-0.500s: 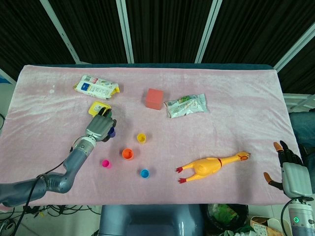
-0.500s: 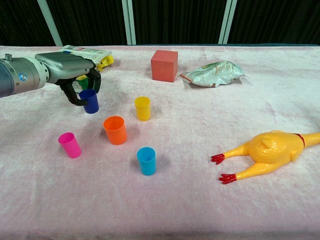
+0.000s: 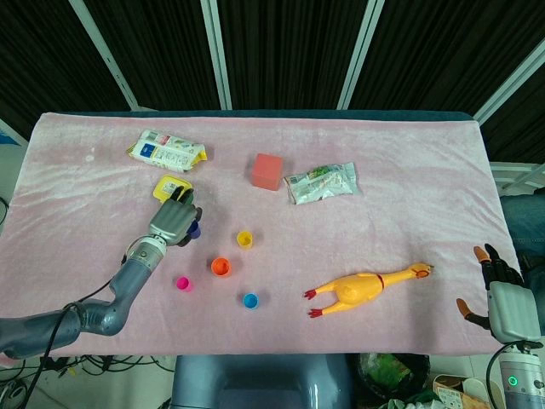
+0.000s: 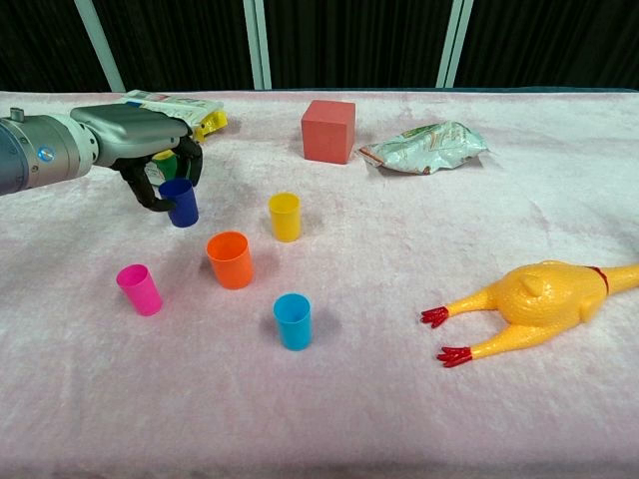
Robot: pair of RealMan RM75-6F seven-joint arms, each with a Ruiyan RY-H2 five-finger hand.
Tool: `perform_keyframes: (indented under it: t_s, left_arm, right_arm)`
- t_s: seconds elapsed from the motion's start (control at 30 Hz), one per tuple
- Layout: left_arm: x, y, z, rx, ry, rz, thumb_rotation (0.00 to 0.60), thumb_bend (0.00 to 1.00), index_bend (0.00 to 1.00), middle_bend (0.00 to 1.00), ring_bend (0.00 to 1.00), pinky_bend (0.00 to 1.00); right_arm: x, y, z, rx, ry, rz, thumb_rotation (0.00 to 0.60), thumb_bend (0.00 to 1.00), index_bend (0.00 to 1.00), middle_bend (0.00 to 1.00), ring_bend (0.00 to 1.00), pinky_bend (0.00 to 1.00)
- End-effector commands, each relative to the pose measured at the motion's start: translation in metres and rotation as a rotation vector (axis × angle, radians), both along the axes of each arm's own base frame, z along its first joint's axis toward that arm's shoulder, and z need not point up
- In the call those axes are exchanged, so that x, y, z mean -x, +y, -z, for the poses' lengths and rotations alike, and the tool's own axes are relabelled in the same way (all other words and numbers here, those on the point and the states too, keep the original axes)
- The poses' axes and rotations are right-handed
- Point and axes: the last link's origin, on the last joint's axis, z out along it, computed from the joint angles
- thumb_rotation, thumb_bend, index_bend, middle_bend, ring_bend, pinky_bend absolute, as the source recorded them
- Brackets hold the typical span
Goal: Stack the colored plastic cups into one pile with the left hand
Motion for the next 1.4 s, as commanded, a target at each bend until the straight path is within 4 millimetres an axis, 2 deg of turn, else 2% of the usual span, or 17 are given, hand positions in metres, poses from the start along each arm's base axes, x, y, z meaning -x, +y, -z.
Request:
perform_keyframes:
  t_s: [0.03,0.63,0.93,1.1,1.4]
  left_arm:
    - [-0.001,0.0,0.0,-0.001,-0.001,0.001,0.6,0.32,0.4,0.44,0.03,0.01]
    - [-0.007,-0.005,-0.002,0.001,-0.039,0.016,0.6,0.33,0.4,0.44,0.03,0.01]
    - [-0.028,-0.041,-0.021,0.0,-0.156,0.133,0.6,0.33,0.4,0.44,0.03,0.01]
    - [-0.043,-0.064,-0.024,0.036,-0.181,0.22,0.6,0.33,0.4,0.44,0.03,0.01]
    - [-0.05,-0.079,-0.019,0.068,-0.181,0.264,0.6,0.33,0.4,0.44,0.03,0.01]
  right_arm:
    - [0.0,0.0,0.0,0.0,0.001,0.0,0.6,0.19,0.0,0.02,0.11,0.16]
    - [0.0,0.0,0.0,0.001,0.001,0.007,0.6,0.19,0.0,0.02,0.11,0.16]
    - [0.0,0.0,0.0,0.002,0.0,0.009,0.6,0.19,0.0,0.02,0.11,0.17]
    - [0.0,0.0,0.0,0.001,0.0,0.01,0.6,0.19,0.0,0.02,0.11,0.16]
    - [0.001,0.0,-0.001,0.005,-0.005,0.014,0.6,0.19,0.0,0.02,0.11,0.16]
